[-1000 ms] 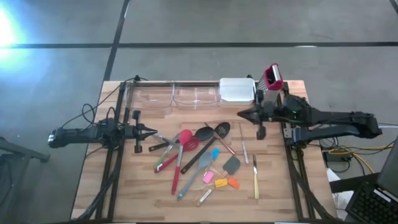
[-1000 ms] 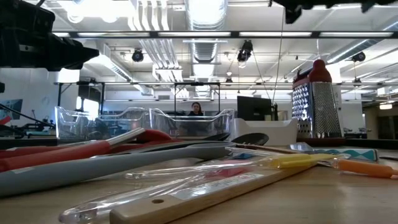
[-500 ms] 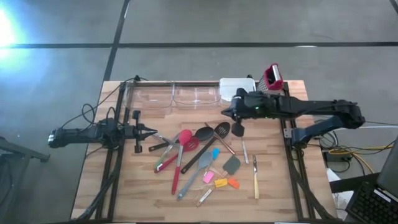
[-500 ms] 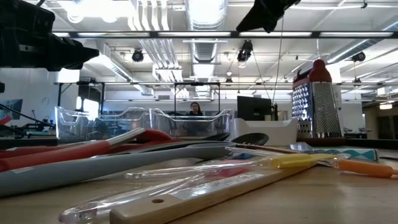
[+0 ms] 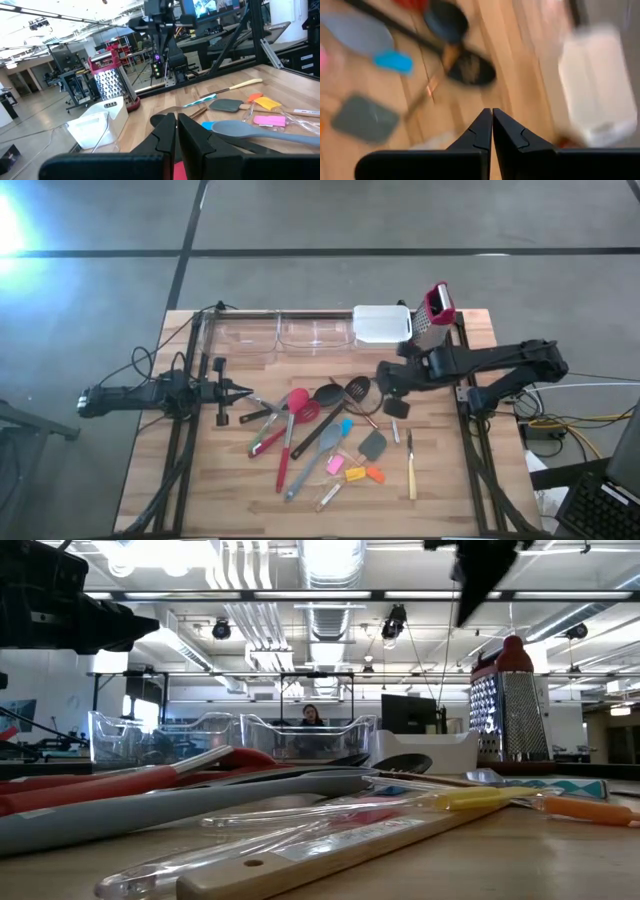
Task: Pick & Place Kitchen Items
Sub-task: Put the blue table knife into the white bin
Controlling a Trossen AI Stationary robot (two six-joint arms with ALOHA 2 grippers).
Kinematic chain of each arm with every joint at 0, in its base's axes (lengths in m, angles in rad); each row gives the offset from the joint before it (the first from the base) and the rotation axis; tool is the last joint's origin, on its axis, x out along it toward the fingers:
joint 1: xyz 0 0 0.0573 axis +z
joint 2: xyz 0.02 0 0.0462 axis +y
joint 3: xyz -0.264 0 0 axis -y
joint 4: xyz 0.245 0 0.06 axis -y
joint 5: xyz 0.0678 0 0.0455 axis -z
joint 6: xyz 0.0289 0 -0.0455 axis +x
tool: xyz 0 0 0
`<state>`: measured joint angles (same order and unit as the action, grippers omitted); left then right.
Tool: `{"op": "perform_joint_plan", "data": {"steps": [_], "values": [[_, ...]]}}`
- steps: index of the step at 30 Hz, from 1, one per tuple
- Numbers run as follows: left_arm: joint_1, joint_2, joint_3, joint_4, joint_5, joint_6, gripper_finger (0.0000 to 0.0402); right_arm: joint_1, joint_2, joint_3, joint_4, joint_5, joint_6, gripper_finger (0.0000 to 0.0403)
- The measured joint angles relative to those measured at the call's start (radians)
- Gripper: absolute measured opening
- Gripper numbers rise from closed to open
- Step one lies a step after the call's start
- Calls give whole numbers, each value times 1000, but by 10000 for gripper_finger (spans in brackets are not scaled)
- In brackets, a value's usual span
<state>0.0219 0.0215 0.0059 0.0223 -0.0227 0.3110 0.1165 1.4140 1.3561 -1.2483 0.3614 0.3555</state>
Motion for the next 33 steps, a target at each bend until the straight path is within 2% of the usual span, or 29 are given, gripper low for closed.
{"op": "perform_joint_plan", "data": {"steps": [6,13,18,23,33], "values": [[0,0,0,0,0,0,23,79,-82,-81,-148,1,309,8],[0,0,0,0,0,0,23,157,-173,-141,-72,-4,601,8],[0,0,0,0,0,0,23,158,-171,-185,-24,-72,707,17],[0,0,0,0,0,0,23,158,-135,-242,-6,-95,830,59],[0,0,0,0,0,0,23,158,-49,-374,174,-83,953,161]]}}
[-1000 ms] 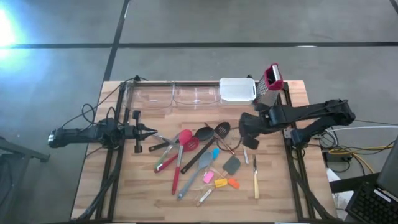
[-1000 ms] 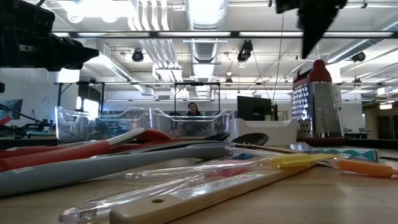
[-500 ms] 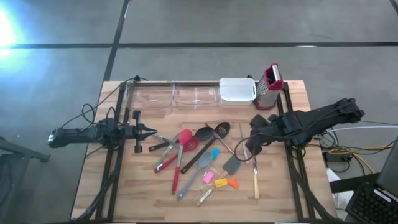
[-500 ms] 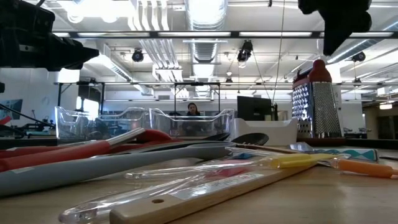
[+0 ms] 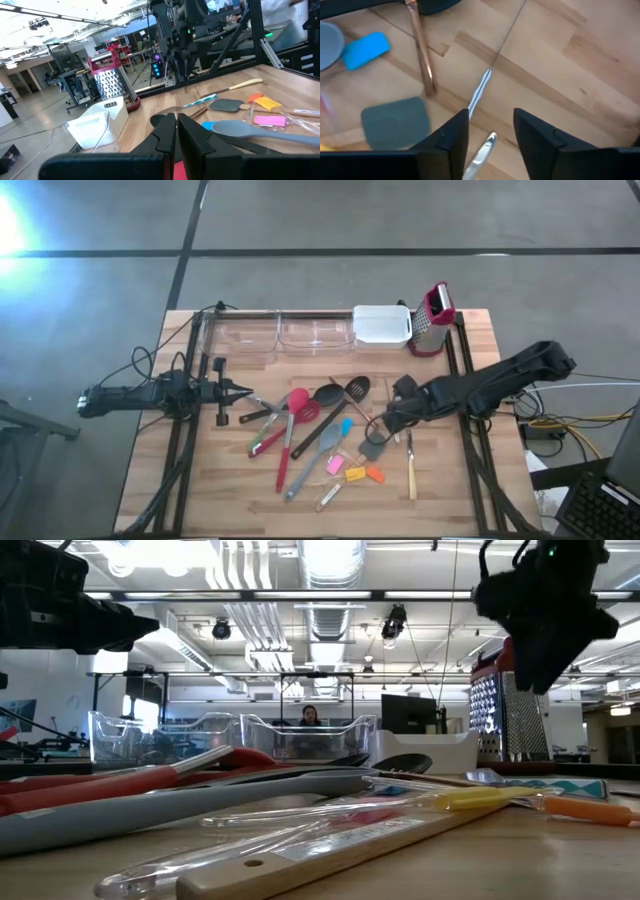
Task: Pick & Place Kitchen Items
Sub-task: Put the blue table knife into the white bin
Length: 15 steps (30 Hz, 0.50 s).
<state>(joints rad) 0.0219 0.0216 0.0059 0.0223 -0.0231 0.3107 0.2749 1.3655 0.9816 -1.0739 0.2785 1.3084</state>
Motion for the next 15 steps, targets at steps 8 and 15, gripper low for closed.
{"op": "perform_joint_plan", "data": {"steps": [8,15], "values": [[0,0,0,0,0,0,23,0,68,-94,108,-25,59,188],[0,0,0,0,0,0,23,0,97,-128,205,-115,62,176]]}}
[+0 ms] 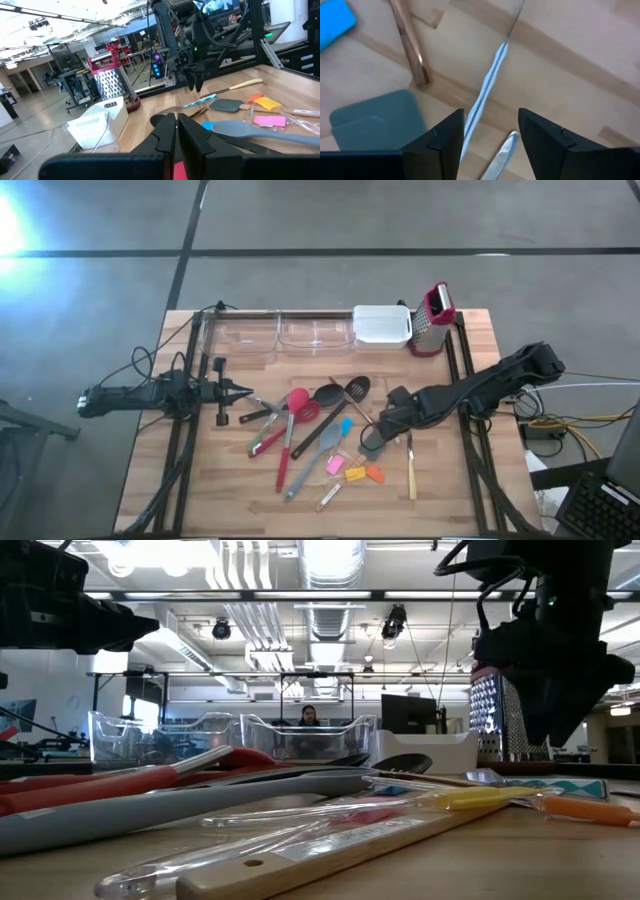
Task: Pick & Place Kitchen Items
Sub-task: Put the blue table knife into the white bin
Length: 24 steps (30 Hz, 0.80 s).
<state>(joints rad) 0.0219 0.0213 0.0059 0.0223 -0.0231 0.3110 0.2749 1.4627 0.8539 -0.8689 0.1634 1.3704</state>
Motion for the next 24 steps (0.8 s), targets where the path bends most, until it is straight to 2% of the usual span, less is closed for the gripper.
{"op": "perform_joint_plan", "data": {"steps": [12,19,24], "values": [[0,3,0,1,0,0,23,34,103,5,72,-112,16,160],[0,6,0,1,0,0,23,37,183,5,98,-119,12,144],[0,6,0,2,0,0,23,37,206,10,112,-118,-16,117]]}}
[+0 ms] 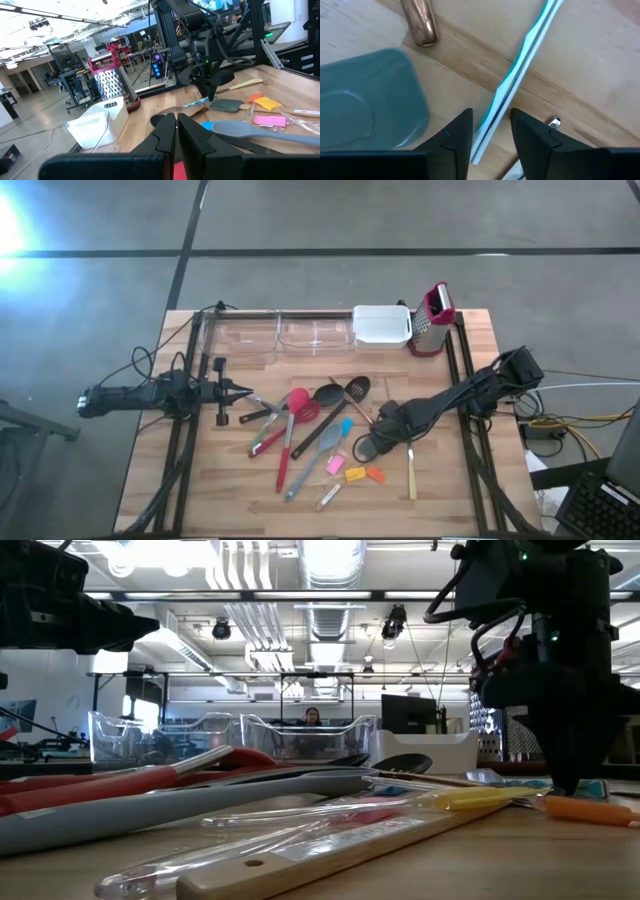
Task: Pick & Place Kitchen Items
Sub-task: Put the blue table knife into the white bin
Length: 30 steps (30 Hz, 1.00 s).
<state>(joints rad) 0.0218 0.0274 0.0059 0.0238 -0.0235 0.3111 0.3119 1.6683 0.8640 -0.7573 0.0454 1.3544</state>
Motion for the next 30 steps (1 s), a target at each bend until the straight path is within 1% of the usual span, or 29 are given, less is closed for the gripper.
{"op": "perform_joint_plan", "data": {"steps": [10,17,21,26,30], "values": [[0,0,0,0,0,0,23,0,-10,-4,3,35,-11,22],[0,0,0,0,0,0,23,0,-14,-7,-65,91,12,21],[0,0,0,0,0,0,23,-1,-40,-12,-154,122,31,20],[0,0,0,0,0,0,23,0,-133,-11,-239,176,47,19],[0,1,0,0,0,0,23,-1,-250,-10,-271,245,41,19]]}}
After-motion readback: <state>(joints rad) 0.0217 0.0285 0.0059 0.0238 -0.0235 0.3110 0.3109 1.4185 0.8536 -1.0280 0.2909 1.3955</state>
